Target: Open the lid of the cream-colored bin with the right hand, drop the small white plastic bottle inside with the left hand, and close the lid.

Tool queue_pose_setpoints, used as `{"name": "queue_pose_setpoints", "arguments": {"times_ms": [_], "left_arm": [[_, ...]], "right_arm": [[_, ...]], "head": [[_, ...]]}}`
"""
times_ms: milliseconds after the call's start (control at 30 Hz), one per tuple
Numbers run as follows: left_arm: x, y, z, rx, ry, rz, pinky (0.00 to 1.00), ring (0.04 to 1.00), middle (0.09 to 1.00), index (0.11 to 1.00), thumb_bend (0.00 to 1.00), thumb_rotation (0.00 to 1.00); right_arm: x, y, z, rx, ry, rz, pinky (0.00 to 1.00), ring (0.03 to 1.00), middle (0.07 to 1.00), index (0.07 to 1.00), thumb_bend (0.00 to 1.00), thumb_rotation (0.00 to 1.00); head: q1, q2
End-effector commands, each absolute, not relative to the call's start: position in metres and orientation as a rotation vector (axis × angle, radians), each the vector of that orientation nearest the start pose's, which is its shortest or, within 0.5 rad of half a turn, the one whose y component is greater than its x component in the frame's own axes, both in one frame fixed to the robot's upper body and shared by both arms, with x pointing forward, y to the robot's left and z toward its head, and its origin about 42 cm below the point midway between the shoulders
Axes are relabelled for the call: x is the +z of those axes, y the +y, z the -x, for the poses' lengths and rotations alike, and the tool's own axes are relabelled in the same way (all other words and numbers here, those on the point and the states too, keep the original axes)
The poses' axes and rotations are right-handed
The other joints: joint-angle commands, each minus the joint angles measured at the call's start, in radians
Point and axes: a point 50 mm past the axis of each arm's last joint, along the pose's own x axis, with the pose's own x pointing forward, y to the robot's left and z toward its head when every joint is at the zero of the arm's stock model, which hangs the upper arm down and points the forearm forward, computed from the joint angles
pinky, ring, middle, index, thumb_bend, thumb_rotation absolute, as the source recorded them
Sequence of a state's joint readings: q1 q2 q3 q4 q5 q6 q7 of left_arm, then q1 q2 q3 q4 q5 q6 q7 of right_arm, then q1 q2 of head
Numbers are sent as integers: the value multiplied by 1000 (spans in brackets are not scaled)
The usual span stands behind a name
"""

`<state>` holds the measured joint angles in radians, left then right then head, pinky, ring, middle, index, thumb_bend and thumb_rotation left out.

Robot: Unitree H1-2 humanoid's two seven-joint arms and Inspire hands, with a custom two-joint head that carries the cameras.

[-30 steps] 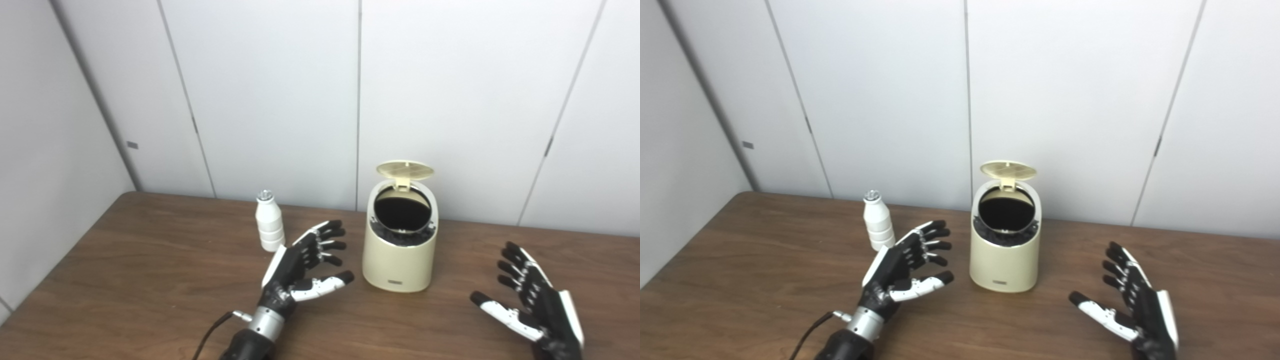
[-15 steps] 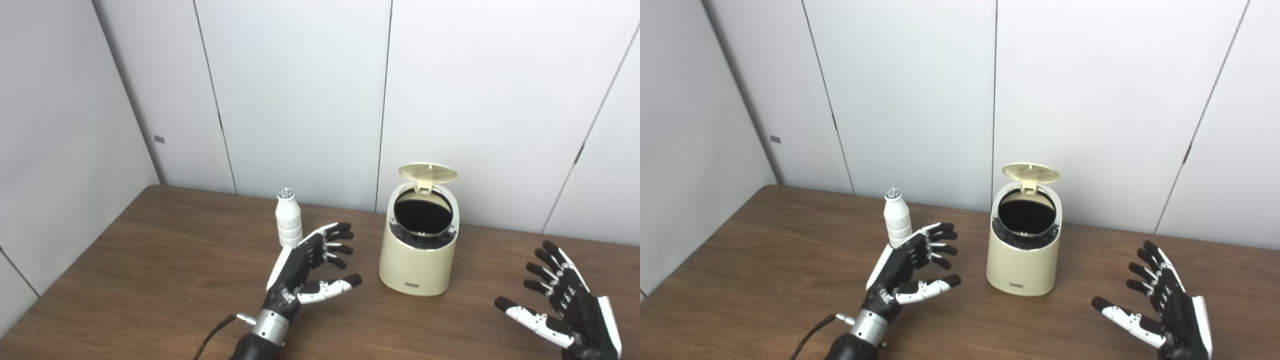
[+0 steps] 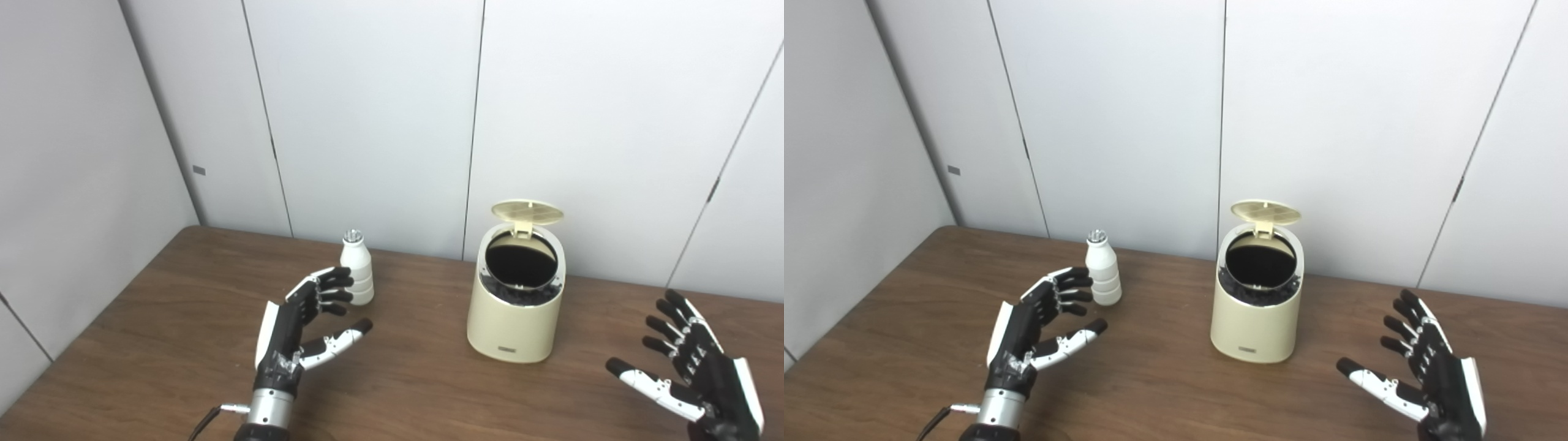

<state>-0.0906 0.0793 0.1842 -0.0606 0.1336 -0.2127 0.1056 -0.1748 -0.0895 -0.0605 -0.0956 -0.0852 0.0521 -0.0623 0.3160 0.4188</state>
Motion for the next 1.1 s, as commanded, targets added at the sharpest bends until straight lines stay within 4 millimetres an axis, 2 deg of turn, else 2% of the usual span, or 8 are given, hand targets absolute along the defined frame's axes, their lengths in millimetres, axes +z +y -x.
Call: {"name": "queue_pose_setpoints", "arguments": {"times_ms": [0,333,600,700,800,1067], "left_arm": [[177,283,-310,296,-445,-229,578,654,703,724,671,54],[179,283,-328,391,-474,-259,638,727,762,767,671,26],[175,284,-346,382,-448,-303,698,807,839,857,684,80],[173,286,-353,372,-430,-328,681,810,853,882,690,105],[169,287,-360,361,-408,-338,709,824,859,896,703,111],[160,288,-377,354,-375,-360,702,813,847,891,725,107]], "right_arm": [[191,-240,-339,-84,-289,154,731,823,884,889,634,0],[193,-239,-337,-85,-292,172,734,820,886,889,636,0],[196,-238,-335,-83,-298,172,724,815,886,888,636,0],[197,-237,-334,-79,-297,163,712,815,887,888,632,0],[198,-237,-334,-76,-301,162,697,807,884,884,628,0],[199,-237,-331,-75,-310,174,677,791,872,877,638,0]], "head": [[1,2],[0,7],[-5,11],[-9,10],[-9,10],[-25,14]]}}
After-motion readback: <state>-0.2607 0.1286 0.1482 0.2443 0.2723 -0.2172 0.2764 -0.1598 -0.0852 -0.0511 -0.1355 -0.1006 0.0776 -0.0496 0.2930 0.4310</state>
